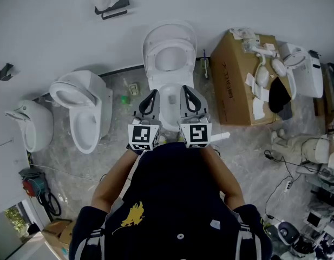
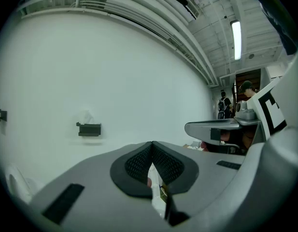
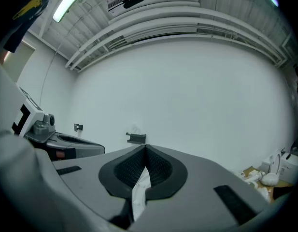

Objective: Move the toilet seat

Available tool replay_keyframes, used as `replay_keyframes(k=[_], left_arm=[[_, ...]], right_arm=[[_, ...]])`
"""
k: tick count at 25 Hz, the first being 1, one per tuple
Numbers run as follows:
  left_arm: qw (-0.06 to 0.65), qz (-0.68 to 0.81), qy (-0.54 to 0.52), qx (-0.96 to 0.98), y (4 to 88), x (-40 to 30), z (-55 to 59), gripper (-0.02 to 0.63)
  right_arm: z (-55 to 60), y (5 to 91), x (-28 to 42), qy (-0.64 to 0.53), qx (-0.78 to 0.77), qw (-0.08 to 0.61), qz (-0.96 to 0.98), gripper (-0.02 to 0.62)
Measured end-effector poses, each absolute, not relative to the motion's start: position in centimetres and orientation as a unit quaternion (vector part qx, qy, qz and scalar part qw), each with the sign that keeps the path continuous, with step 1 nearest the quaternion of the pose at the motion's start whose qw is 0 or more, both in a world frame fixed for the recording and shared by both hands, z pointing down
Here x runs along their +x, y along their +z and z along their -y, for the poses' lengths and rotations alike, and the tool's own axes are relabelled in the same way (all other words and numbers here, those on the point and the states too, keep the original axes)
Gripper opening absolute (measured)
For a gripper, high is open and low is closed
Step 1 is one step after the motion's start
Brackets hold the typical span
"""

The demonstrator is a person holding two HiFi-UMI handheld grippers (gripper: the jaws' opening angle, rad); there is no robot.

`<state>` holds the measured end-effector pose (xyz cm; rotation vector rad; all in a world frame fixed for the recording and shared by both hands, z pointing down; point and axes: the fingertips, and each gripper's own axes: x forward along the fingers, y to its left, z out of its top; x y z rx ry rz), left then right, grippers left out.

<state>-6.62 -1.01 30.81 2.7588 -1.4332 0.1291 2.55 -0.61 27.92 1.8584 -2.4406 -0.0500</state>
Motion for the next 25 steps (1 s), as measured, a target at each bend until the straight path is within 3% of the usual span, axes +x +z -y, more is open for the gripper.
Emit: replay_keyframes(k=[25], left_arm=[[0.057,0.45,0.026,0.891,31.9,-10.5,-0.4,0.018]], right_arm=[[-2.7,30.2,-0.5,0.002,0.614,0.081,0.785,0.023]])
